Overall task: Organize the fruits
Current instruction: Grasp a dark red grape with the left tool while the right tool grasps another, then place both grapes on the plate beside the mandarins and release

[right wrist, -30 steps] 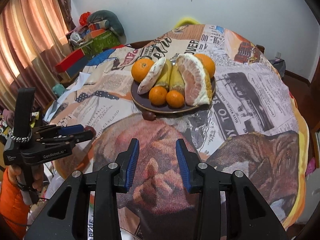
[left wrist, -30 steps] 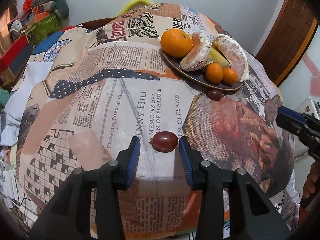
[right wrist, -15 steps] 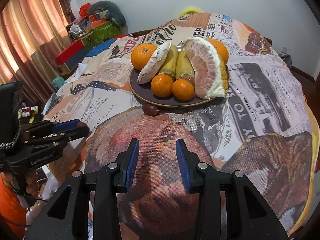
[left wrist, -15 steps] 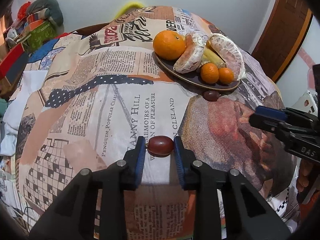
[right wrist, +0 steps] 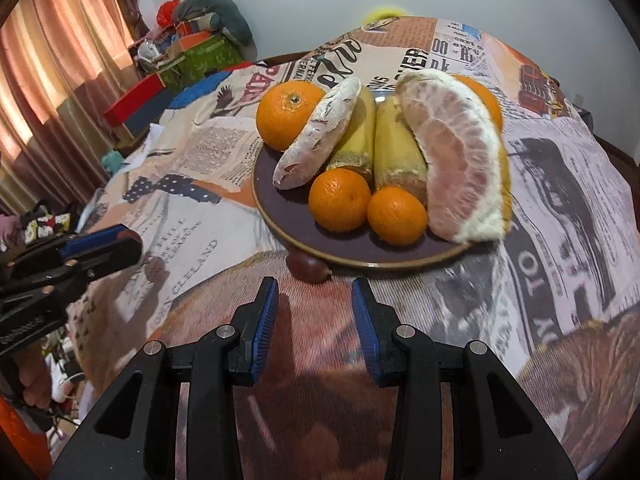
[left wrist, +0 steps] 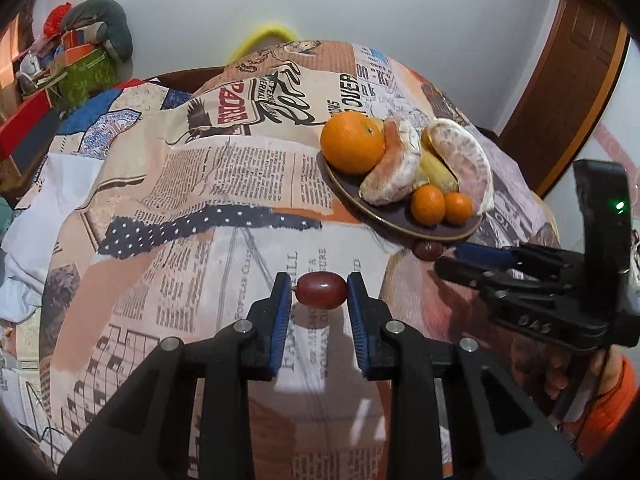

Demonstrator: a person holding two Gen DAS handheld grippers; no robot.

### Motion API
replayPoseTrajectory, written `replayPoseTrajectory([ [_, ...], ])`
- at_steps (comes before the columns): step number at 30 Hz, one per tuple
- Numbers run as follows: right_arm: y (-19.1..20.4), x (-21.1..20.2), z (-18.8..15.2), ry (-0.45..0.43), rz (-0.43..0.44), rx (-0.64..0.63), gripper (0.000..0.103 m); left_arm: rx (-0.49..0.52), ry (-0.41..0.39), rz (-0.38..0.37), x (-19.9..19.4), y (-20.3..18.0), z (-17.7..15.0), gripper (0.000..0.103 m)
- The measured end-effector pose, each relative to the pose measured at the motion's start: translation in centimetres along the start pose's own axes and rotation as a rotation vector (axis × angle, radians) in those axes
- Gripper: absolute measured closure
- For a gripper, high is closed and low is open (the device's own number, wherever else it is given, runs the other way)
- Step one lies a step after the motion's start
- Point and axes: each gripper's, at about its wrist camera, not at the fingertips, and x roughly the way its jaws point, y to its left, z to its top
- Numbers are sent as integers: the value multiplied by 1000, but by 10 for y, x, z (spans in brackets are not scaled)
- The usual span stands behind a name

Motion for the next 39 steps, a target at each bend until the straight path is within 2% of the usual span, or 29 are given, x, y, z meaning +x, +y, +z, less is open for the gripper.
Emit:
replayPoseTrajectory([
  [9,9,16,6,19,-30,-22,65,-23,2,-25,12,8,2,75],
  [13,10,18,7,14,-43,-26,69,-29,3,-34,13,10,2,75],
  [14,9,17,6,13,-38,-24,75,-29,2,-36,14,10,2,75],
  [17,7,16,6,11,-27,-19,81,-33,5,-49,15,8,2,75],
  [21,5,15,6,6,-17,-9,83,-33,7,-49,15,4,3,75],
  [30,4,0,-4,0,26,2,83,-9,-16,-62,7,-12,12,75],
  [39,-11,-31,-1,-78,14,21,83,14,-43,-86,9,-33,32,75],
])
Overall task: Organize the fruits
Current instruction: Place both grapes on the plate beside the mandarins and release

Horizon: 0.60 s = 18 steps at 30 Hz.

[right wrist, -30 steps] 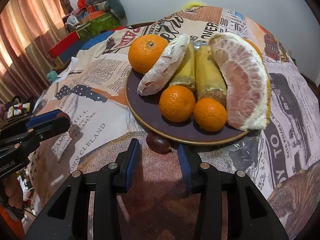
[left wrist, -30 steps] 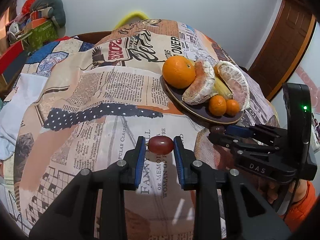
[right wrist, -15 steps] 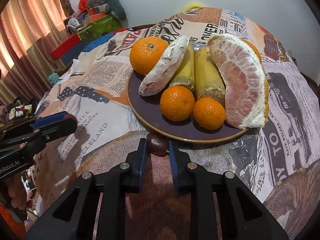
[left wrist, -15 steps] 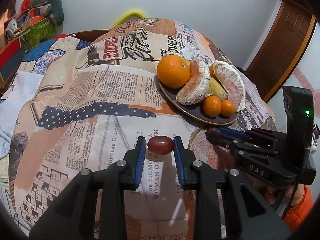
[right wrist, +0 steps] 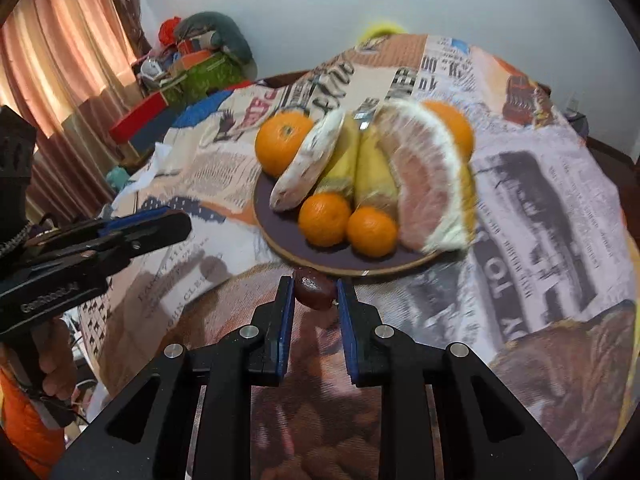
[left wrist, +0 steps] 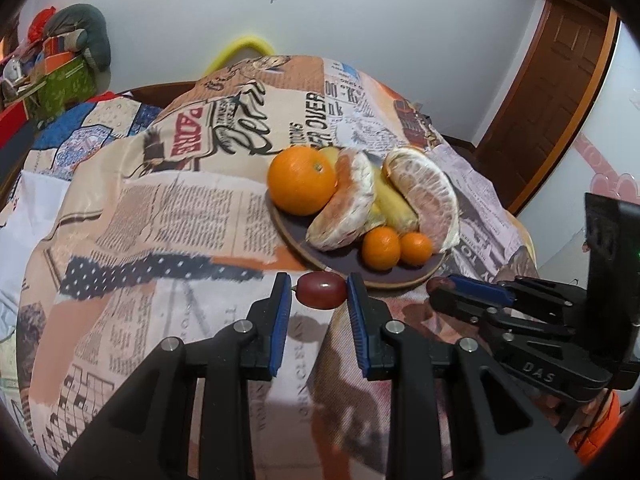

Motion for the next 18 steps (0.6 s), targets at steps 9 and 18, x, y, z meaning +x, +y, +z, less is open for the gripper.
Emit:
replayPoseTrajectory([
  [9,-11,-4,13,-52,-28,-10,83,29,-4,-13,18,-17,17,75],
  [18,-17,10,17,-39,-6,-9,83,44,52,-10,51,-23,18,75],
])
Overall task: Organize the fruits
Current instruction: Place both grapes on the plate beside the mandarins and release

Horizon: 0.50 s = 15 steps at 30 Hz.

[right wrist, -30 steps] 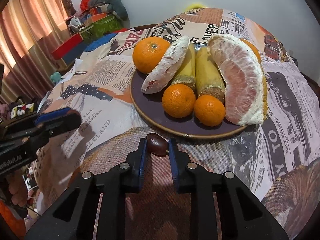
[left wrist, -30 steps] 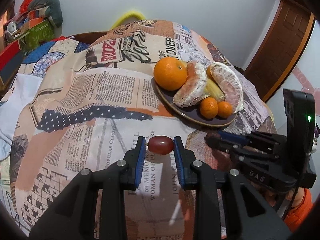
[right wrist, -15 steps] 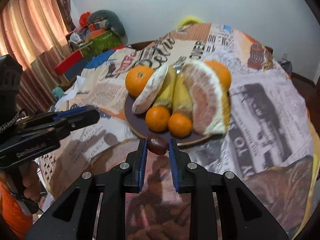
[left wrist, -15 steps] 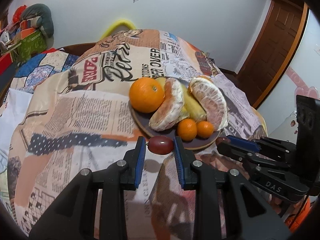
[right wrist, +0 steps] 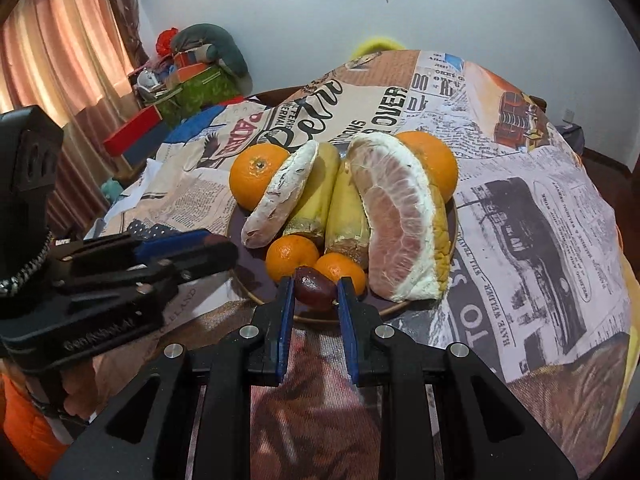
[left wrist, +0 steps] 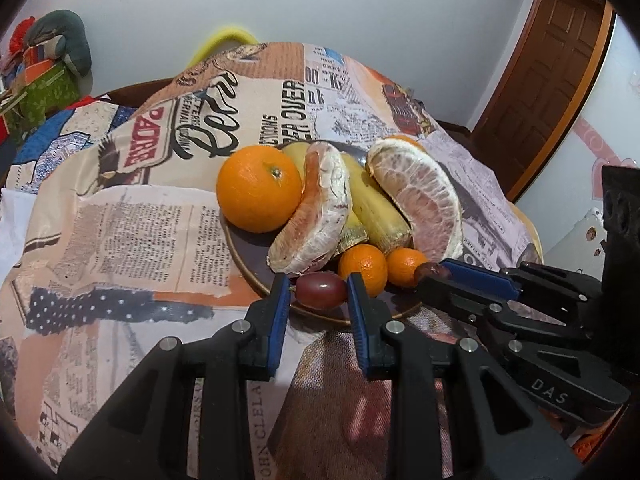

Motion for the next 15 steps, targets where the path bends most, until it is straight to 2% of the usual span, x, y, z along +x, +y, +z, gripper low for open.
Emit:
replayPoseTrajectory([
  [6,-1,4,1,6,12,-7,83,-7,24,-12,9,2,1,74],
  [9,0,5,0,13,8,-13,81,-22,25,-18,10,3,2,65],
  [15,-1,0,0,8,8,-8,78,-30,0,-8,-1,4,3,65],
])
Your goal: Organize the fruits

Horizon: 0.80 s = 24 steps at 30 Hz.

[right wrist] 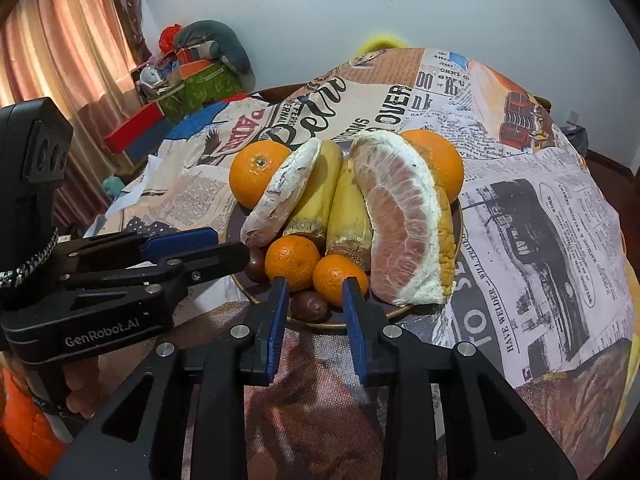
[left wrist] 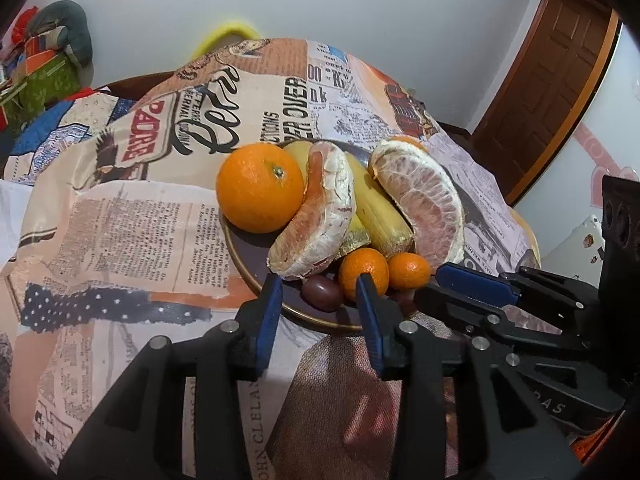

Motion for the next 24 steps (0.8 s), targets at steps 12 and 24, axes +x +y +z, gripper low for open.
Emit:
replayPoseTrajectory([
  [12,17,-93,13,-191,-41,-2,78,23,-214,21,-110,-24,6,65],
  [24,64,-233,4,-521,-81,-48,62,88,-573,98,-266,-75,-15,43],
])
